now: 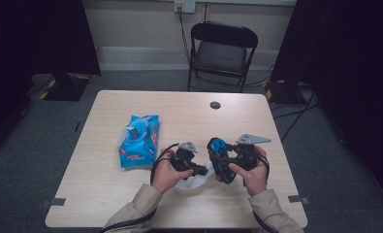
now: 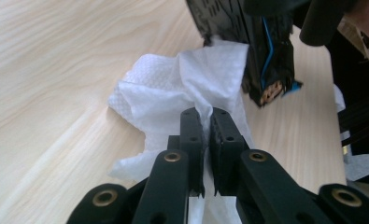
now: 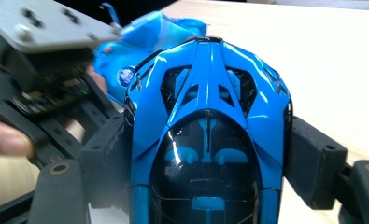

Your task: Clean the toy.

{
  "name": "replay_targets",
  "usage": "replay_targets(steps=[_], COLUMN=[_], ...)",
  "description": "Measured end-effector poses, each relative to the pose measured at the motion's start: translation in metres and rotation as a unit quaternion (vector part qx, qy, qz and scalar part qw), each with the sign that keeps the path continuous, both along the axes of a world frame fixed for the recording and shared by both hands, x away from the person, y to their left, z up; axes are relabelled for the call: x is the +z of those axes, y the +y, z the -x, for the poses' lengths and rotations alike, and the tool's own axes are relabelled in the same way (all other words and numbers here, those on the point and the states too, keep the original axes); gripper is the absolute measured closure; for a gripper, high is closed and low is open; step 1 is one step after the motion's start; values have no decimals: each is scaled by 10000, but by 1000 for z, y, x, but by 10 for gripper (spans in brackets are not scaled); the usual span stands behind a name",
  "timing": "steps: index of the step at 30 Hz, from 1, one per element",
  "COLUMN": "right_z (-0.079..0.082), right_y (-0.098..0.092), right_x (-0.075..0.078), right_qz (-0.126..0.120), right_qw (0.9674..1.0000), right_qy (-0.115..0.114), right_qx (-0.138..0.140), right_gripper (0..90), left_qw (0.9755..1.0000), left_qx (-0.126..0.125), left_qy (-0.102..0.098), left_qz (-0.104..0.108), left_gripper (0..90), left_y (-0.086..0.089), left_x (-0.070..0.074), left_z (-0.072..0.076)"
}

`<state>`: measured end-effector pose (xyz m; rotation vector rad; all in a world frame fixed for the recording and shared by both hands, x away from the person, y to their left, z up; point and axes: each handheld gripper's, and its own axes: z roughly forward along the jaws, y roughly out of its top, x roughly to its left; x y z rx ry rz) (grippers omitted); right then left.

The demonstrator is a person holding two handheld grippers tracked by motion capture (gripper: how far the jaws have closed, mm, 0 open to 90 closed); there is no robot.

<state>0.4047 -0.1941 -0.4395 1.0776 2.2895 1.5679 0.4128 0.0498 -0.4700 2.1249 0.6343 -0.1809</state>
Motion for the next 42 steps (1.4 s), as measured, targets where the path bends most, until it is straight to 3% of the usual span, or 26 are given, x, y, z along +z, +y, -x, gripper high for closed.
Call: replay_targets(steps=[9, 16, 22, 30, 34, 37, 42], right_z=[-9, -21, -32, -52, -58, -62, -67], right_y=[-15, -25, -31, -28, -26, -25, -24], right_x=[-9, -16, -19, -29, -38, -46, -53], right_qz=[212, 712, 909, 1391, 1577, 1830, 1842], right_qw=[9994, 9965, 9938, 9860, 9823, 9776, 9759], right_qy=[105, 215, 319, 479, 546, 558, 686], right_qx=[-233, -386, -562, -780, -849, -875, -949], right_gripper=[249, 249, 249, 249, 249, 249, 248], left_qw=[9992, 9975, 9958, 9936, 9929, 9921, 9917], left_qx=[286, 566, 721, 800, 858, 892, 913], left_qy=[-123, -214, -254, -388, -357, -416, -442], left_qz=[-255, -367, -508, -691, -746, -783, -792], left_gripper=[848, 847, 842, 803, 809, 806, 801], left_y=[30, 48, 55, 59, 59, 59, 60], left_x=[2, -2, -10, -17, -18, -19, -20], left_z=[-4, -7, -9, -11, -12, -13, -14])
